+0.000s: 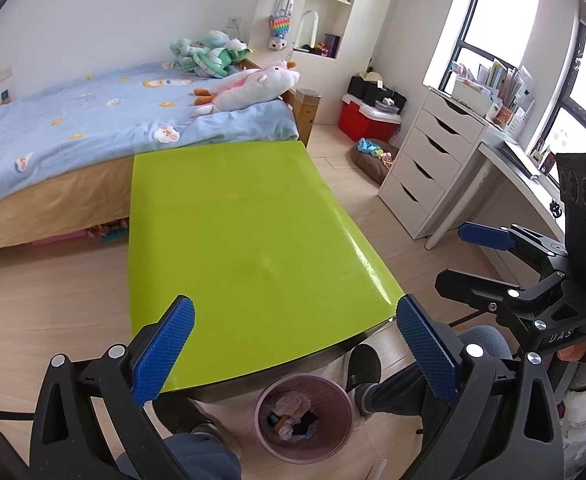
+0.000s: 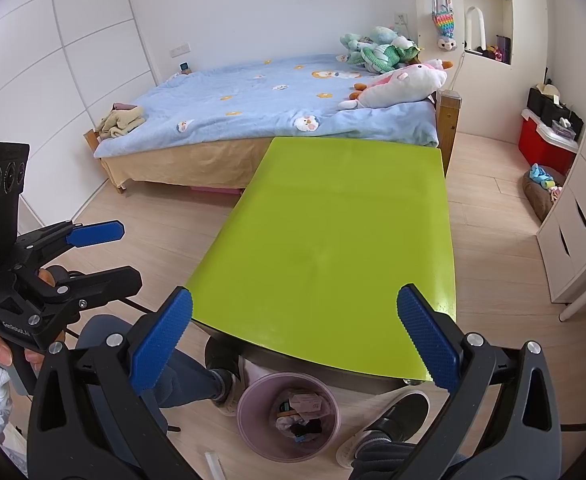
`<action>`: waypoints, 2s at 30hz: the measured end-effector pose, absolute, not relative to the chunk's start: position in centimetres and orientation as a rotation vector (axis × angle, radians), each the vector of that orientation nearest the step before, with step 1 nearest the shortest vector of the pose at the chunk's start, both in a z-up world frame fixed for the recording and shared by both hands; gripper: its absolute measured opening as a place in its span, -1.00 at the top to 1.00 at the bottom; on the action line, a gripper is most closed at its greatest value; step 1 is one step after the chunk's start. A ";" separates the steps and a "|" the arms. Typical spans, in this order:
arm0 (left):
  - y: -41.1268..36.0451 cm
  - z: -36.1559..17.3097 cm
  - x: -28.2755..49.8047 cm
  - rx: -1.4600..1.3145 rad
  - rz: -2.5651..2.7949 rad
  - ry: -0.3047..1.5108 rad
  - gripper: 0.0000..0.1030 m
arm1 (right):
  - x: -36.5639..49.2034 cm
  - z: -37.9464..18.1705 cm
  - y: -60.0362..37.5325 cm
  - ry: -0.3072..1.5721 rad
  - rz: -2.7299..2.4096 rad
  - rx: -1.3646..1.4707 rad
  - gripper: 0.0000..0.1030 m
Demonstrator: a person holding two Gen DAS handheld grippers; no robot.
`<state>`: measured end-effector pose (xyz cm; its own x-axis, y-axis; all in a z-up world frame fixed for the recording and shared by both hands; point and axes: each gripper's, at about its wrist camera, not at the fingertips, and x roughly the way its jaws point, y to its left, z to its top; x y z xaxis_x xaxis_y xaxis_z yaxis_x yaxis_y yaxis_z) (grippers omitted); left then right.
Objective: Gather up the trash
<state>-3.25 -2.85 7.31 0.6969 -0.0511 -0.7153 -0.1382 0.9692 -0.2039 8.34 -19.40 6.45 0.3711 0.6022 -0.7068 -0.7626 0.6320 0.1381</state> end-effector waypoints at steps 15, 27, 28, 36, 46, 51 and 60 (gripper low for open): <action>-2.7 7.2 -3.3 -0.245 0.057 0.804 -0.88 | 8.3 6.4 -19.4 0.801 0.885 -0.227 -0.94; -2.7 7.1 -3.3 -0.245 0.057 0.805 -0.88 | 8.3 6.4 -19.4 0.803 0.885 -0.227 -0.94; -2.7 7.1 -3.3 -0.245 0.057 0.806 -0.88 | 8.3 6.4 -19.4 0.803 0.885 -0.228 -0.94; -2.6 7.1 -3.4 -0.247 0.056 0.806 -0.88 | 8.3 6.1 -19.6 0.806 0.882 -0.228 -0.94; -2.7 6.9 -3.4 -0.247 0.052 0.804 -0.88 | 8.3 6.2 -19.5 0.806 0.882 -0.229 -0.94; -2.7 6.9 -3.4 -0.247 0.053 0.803 -0.88 | 8.4 6.2 -19.5 0.806 0.882 -0.228 -0.94; -2.9 7.0 -3.3 -0.244 0.056 0.808 -0.88 | 8.4 6.0 -19.7 0.808 0.882 -0.228 -0.94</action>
